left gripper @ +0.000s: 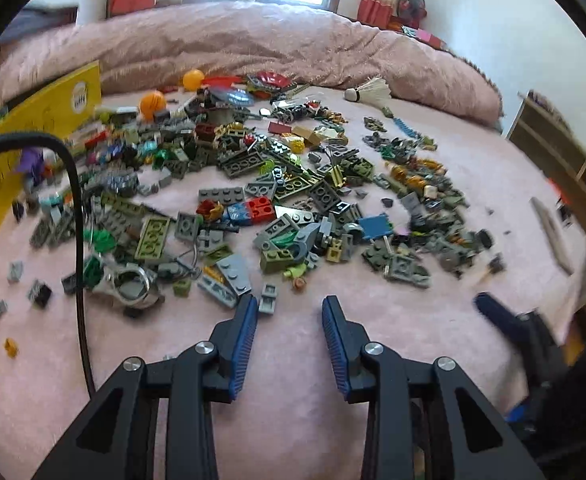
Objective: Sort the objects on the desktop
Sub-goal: 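Lower the left tool into the pile and close on a small grey piece, then grasp a small red piece with the right tool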
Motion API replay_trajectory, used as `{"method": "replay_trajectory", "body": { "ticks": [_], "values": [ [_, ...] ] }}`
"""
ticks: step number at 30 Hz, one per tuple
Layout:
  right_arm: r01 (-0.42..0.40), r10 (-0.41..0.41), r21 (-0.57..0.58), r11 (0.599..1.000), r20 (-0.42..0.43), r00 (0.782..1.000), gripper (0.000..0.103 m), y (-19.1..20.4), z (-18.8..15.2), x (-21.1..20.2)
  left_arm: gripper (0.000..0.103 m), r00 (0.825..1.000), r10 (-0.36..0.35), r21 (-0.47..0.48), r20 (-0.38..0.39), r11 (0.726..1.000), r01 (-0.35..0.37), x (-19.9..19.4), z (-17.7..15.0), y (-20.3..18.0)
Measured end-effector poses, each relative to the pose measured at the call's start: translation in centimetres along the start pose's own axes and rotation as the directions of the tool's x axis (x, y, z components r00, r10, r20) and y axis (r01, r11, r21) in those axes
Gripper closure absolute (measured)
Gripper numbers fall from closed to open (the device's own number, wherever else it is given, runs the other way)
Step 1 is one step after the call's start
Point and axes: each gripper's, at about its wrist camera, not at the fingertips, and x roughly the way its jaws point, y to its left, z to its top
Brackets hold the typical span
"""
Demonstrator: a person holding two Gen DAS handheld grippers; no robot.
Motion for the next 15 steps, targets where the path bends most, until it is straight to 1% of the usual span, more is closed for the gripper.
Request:
{"method": "replay_trajectory", "body": {
  "ticks": [2, 6, 7, 8, 9, 12, 15],
  "values": [
    [0.0, 0.0, 0.0, 1.0, 0.0, 1.0, 0.0, 0.0, 0.0, 0.0, 0.069, 1.0, 0.013, 0.004, 0.012, 1.0, -0.013, 0.1, 0.0, -0.1],
    [0.001, -0.001, 0.0, 1.0, 0.0, 1.0, 0.0, 0.0, 0.0, 0.0, 0.07, 1.0, 0.005, -0.011, 0.021, 1.0, -0.005, 0.3, 0.2, 0.3],
    [0.0, 0.0, 0.0, 1.0, 0.0, 1.0, 0.0, 0.0, 0.0, 0.0, 0.079, 1.0, 0.007, -0.014, 0.025, 1.0, -0.007, 0.3, 0.2, 0.3],
    [0.0, 0.0, 0.0, 1.0, 0.0, 1.0, 0.0, 0.0, 0.0, 0.0, 0.085, 1.0, 0.009, -0.014, 0.026, 1.0, -0.009, 0.2, 0.2, 0.4],
    [0.0, 0.0, 0.0, 1.0, 0.0, 1.0, 0.0, 0.0, 0.0, 0.0, 0.094, 1.0, 0.006, -0.019, 0.022, 1.0, -0.006, 0.2, 0.2, 0.5],
    [0.001, -0.001, 0.0, 1.0, 0.001, 1.0, 0.0, 0.0, 0.0, 0.0, 0.095, 1.0, -0.021, -0.052, 0.022, 0.998, 0.022, -0.1, 0.4, 1.0],
    [-0.003, 0.003, 0.004, 1.0, 0.001, 1.0, 0.0, 0.0, 0.0, 0.0, 0.095, 0.999, -0.018, -0.058, 0.026, 0.998, 0.02, -0.3, 0.3, 1.2]
  ]
}}
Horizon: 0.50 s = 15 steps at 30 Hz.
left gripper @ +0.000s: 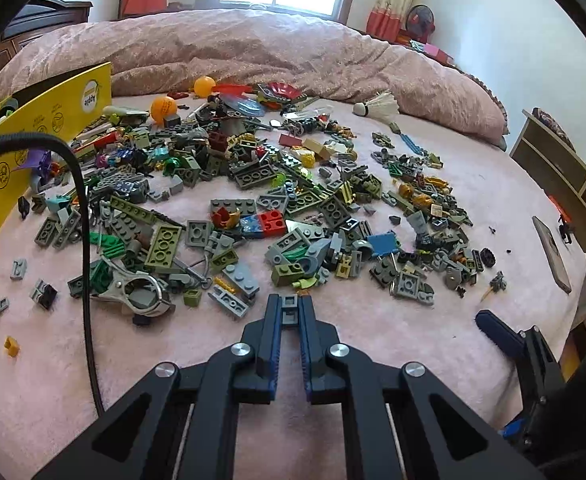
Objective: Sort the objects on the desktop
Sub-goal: 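Grasp a small red piece with the right tool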
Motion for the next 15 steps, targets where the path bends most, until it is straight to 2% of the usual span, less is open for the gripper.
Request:
{"method": "replay_trajectory", "body": {
  "ticks": [5, 11, 14, 15],
  "values": [
    [-0.072, 0.072, 0.068, 0.995, -0.008, 0.997, 0.0, -1.7, 1.6, -1.0, 0.095, 1.0, -0.001, -0.02, -0.007, 1.0, 0.001, 0.3, 0.0, 0.4],
    [-0.056, 0.054, 0.072, 0.996, 0.019, 0.998, 0.001, -7.0, 6.6, -1.3, 0.095, 1.0, -0.005, -0.015, 0.002, 1.0, 0.005, 0.5, -0.2, 0.5],
    [-0.042, 0.042, 0.113, 0.993, 0.001, 0.999, 0.012, -11.5, 9.8, 0.7, 0.095, 1.0, -0.008, -0.013, 0.008, 1.0, 0.008, 0.5, -0.4, 0.5],
    [-0.035, 0.037, 0.121, 0.992, -0.011, 0.999, 0.021, -12.3, 10.5, 1.4, 0.095, 1.0, -0.007, -0.011, 0.009, 1.0, 0.007, 0.5, -0.4, 0.5]
  ]
}}
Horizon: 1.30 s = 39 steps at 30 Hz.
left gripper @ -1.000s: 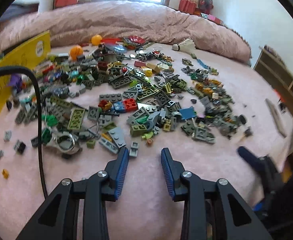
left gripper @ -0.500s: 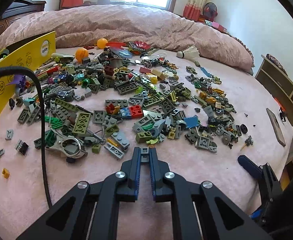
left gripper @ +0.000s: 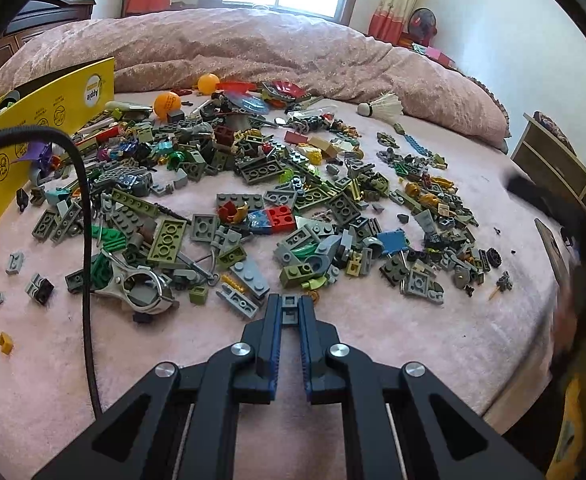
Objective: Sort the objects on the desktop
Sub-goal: 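Grasp a small red piece with the right tool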
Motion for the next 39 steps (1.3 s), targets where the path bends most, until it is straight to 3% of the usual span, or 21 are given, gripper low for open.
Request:
{"method": "replay_trajectory", "body": {
  "ticks": [1, 8, 11, 15, 22, 26, 31, 33, 34, 39],
  "values": [
    [0.004, -0.003, 0.012, 1.0, -0.025, 1.0, 0.029, -1.1, 1.3, 1.3, 0.095, 1.0, 0.001, 0.002, 0.001, 1.0, -0.001, 0.0, 0.0, 0.0],
    [-0.03, 0.052, 0.128, 0.991, -0.173, 0.984, 0.055, -6.6, 7.9, 12.1, 0.095, 1.0, -0.01, -0.002, 0.005, 1.0, 0.01, 0.0, 0.0, 0.2],
    [-0.009, 0.043, 0.152, 0.988, -0.226, 0.973, 0.067, -7.9, 8.8, 16.5, 0.095, 1.0, -0.017, -0.008, 0.003, 1.0, 0.017, 0.1, 0.0, 0.3],
    [-0.016, 0.051, 0.129, 0.991, -0.269, 0.962, 0.073, -7.6, 9.3, 20.5, 0.095, 1.0, -0.025, -0.01, 0.003, 1.0, 0.025, 0.1, 0.0, 0.3],
    [0.071, -0.071, -0.012, 0.997, -0.315, 0.947, 0.076, -6.1, 9.2, 22.6, 0.095, 0.999, -0.037, -0.017, 0.005, 0.999, 0.037, 0.0, -0.1, 0.4],
    [0.086, -0.087, -0.017, 0.996, -0.302, 0.949, 0.076, -6.5, 9.4, 22.0, 0.095, 0.999, -0.041, -0.022, 0.008, 0.999, 0.042, 0.1, -0.1, 0.6],
    [0.096, -0.102, -0.034, 0.995, -0.358, 0.928, 0.076, -6.9, 8.9, 23.2, 0.095, 0.999, -0.047, -0.023, 0.012, 0.999, 0.047, 0.2, -0.1, 0.6],
    [0.095, -0.101, -0.034, 0.995, -0.363, 0.926, 0.081, -7.0, 8.9, 23.6, 0.095, 0.999, -0.049, -0.023, 0.013, 0.999, 0.049, 0.2, -0.2, 0.7],
    [0.098, -0.106, -0.039, 0.994, -0.363, 0.926, 0.089, -7.0, 8.9, 23.8, 0.095, 0.999, -0.05, -0.022, 0.014, 0.999, 0.05, 0.2, -0.2, 0.7],
    [0.099, -0.115, -0.063, 0.993, -0.358, 0.927, 0.089, -6.7, 9.2, 23.6, 0.095, 0.999, -0.051, -0.021, 0.018, 0.998, 0.052, 0.1, -0.3, 0.7]
  ]
}}
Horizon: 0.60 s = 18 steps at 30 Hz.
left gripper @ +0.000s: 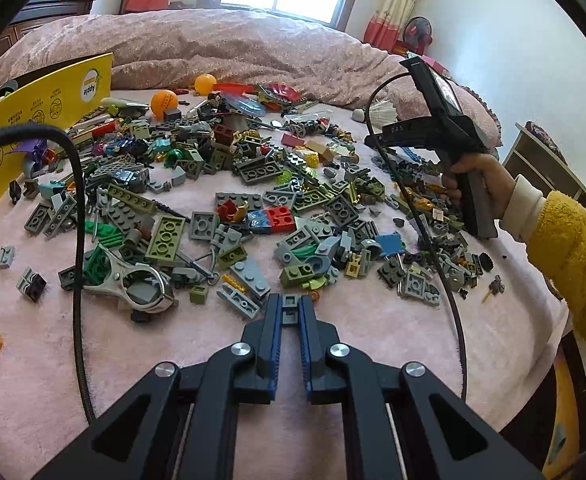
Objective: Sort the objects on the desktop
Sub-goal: 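Grasp a small red piece with the right tool, then carry the red piece toward the yellow box with the right tool while the left tool carries its piece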
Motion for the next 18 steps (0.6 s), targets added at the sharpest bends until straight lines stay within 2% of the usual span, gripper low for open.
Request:
{"method": "replay_trajectory", "body": {
  "ticks": [5, 9, 12, 18],
  "values": [
    [-0.039, 0.04, -0.01, 0.999, 0.061, 0.997, 0.089, 1.1, -0.1, -3.6, 0.095, 1.0, 0.0, -0.001, 0.001, 1.0, 0.0, -0.2, 0.0, 0.0],
    [-0.105, 0.109, -0.041, 0.994, 0.113, 0.988, 0.089, 3.1, -1.4, -9.1, 0.095, 1.0, 0.01, 0.004, 0.024, 1.0, -0.01, -1.4, -0.1, -0.2],
    [-0.158, 0.164, -0.058, 0.986, 0.129, 0.978, 0.089, 4.8, -3.8, -12.7, 0.095, 0.998, 0.012, 0.003, 0.056, 1.0, -0.012, -2.9, -0.1, 0.0],
    [-0.269, 0.276, -0.067, 0.961, 0.155, 0.948, 0.089, 8.8, -11.6, -19.4, 0.095, 0.995, 0.022, -0.004, 0.099, 1.0, -0.021, -5.7, -0.5, 0.8]
  ]
}}
